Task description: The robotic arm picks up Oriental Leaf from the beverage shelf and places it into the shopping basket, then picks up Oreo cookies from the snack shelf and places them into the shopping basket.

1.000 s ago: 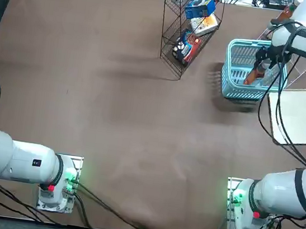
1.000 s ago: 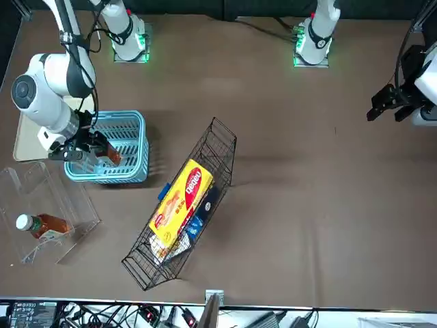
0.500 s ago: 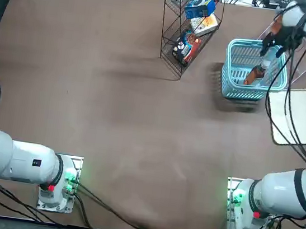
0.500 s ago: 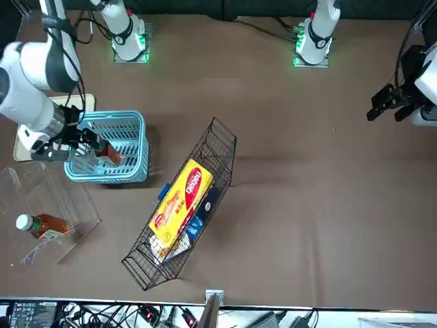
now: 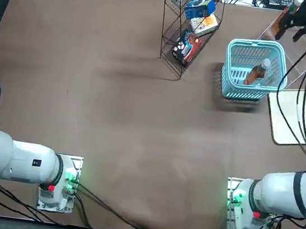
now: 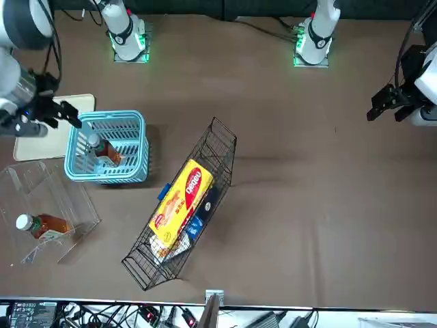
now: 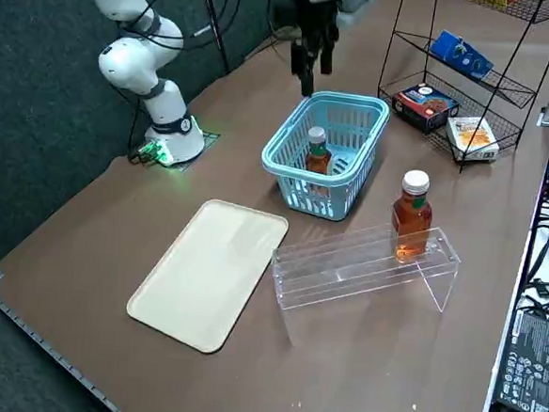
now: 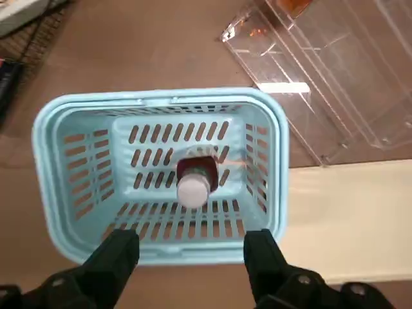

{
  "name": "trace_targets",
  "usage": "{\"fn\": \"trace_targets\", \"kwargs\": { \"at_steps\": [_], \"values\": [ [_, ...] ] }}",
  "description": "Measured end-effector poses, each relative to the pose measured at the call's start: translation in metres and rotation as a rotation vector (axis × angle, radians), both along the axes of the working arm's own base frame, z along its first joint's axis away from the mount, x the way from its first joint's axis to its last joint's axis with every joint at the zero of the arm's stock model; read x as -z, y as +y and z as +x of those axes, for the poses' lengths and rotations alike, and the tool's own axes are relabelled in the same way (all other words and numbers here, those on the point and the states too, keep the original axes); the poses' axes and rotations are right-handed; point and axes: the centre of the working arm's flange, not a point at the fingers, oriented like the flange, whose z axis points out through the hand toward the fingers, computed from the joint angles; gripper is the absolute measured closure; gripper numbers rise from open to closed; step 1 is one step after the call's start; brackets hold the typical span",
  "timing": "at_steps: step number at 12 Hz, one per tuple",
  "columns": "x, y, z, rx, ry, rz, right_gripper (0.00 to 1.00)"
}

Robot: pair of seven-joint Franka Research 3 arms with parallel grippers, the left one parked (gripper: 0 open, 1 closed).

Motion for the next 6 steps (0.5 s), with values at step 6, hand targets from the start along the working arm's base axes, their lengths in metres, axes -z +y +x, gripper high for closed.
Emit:
{"fn": "trace_targets", "kwargs": {
  "at_steps": [6],
  "values": [
    [-0.041,0.020,-0.007,-0.061,-0.023,0.020,0.00]
  ]
}}
